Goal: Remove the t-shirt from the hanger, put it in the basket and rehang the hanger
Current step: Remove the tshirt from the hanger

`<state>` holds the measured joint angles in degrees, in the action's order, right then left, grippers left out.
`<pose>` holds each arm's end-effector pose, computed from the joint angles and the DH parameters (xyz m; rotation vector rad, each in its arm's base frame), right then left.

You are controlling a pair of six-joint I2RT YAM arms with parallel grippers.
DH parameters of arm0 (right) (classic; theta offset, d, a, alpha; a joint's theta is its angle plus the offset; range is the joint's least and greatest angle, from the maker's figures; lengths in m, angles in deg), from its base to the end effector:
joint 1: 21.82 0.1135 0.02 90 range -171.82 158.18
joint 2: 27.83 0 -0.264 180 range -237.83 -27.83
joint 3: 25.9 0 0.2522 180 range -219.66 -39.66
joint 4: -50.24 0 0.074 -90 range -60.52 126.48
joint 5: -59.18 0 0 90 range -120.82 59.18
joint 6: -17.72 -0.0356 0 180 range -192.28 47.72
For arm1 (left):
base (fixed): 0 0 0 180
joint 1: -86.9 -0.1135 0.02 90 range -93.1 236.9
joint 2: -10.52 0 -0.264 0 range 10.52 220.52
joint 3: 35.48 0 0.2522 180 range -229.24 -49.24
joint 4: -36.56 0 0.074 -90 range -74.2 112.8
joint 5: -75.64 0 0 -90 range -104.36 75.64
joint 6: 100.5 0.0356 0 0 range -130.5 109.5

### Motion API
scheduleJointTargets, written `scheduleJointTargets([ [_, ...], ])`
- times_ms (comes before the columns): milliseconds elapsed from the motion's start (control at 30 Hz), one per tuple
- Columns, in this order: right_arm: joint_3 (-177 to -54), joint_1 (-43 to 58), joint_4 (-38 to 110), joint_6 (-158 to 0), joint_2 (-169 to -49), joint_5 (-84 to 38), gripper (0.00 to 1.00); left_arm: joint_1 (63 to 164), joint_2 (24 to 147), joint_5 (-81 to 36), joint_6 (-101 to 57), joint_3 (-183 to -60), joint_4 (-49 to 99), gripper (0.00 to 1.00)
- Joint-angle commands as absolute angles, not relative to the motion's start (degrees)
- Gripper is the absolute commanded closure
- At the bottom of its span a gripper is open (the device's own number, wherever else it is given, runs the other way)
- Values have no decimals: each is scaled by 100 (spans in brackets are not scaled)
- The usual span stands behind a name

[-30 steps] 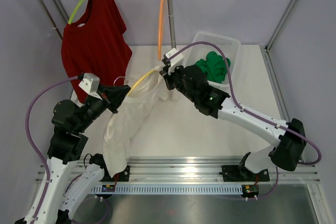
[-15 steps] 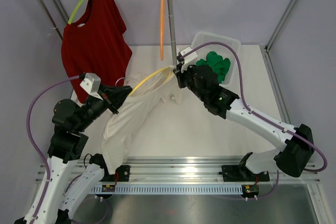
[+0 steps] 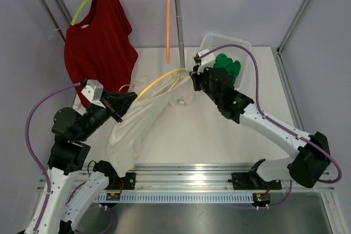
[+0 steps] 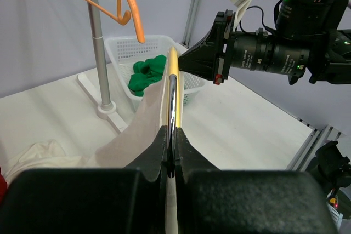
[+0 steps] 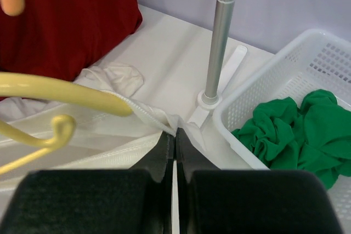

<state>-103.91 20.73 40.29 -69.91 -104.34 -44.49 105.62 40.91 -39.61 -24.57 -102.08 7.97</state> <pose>0.2399 0.2088 0.3609 -0.4914 1.6527 0.3150 0.0908 -0.0468 0.4101 0.4302 1.4357 -0.7803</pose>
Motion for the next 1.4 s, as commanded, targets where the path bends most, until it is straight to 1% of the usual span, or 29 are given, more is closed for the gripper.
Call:
scheduleJointTargets([
  [0, -10120, 1783, 4342, -7052, -10184, -4796, 99, 10580, 3900, -3844, -2571, -10312, 1190, 100],
  [100, -9864, 1773, 4500, -7044, -10140, -4788, 100, 10580, 3891, -3826, -2623, -10268, 1313, 100],
  [267, -9206, 1773, 5097, -7096, -9946, -4015, 100, 10580, 3935, -3896, -2729, -10215, 1480, 100],
  [400, -8906, 1817, 5457, -7105, -9937, -3426, 100, 10580, 3988, -3932, -2773, -10163, 1576, 100],
  [533, -8432, 2071, 6413, -6851, -9876, -2882, 100, 10580, 3988, -3905, -2782, -10119, 1647, 100],
  [633, -7992, 2475, 7047, -6464, -9779, -2837, 100, 10580, 4005, -3870, -2791, -10083, 1656, 100],
  [700, -7807, 2730, 7215, -6167, -9770, -2679, 99, 10580, 4031, -3835, -2782, -10092, 1656, 100],
  [800, -7719, 2976, 7322, -5911, -9788, -2222, 98, 10580, 4040, -3774, -2773, -10083, 1665, 100],
  [900, -7649, 3056, 7462, -5857, -9841, -1468, 96, 10580, 4006, -3563, -2755, -10075, 1612, 100],
  [1067, -7578, 3118, 7568, -5682, -9911, -1131, 87, 10580, 3891, -3264, -2729, -10022, 1612, 100],
  [1133, -7561, 3118, 7542, -5620, -9902, -1079, 80, 10580, 3847, -3264, -2720, -10013, 1612, 100],
  [1167, -7552, 3127, 7533, -5594, -9902, -1078, 70, 10580, 3838, -3264, -2729, -10004, 1612, 100],
  [1233, -7517, 3127, 7550, -5585, -9867, -1035, 57, 10580, 3821, -3264, -2729, -9987, 1629, 100],
  [1267, -7508, 3118, 7585, -5593, -9850, -1026, 39, 10580, 3821, -3281, -2738, -9987, 1647, 100],
  [1367, -7438, 3118, 7734, -5602, -9841, -1034, 18, 10580, 3821, -3316, -2738, -9987, 1665, 100],
])
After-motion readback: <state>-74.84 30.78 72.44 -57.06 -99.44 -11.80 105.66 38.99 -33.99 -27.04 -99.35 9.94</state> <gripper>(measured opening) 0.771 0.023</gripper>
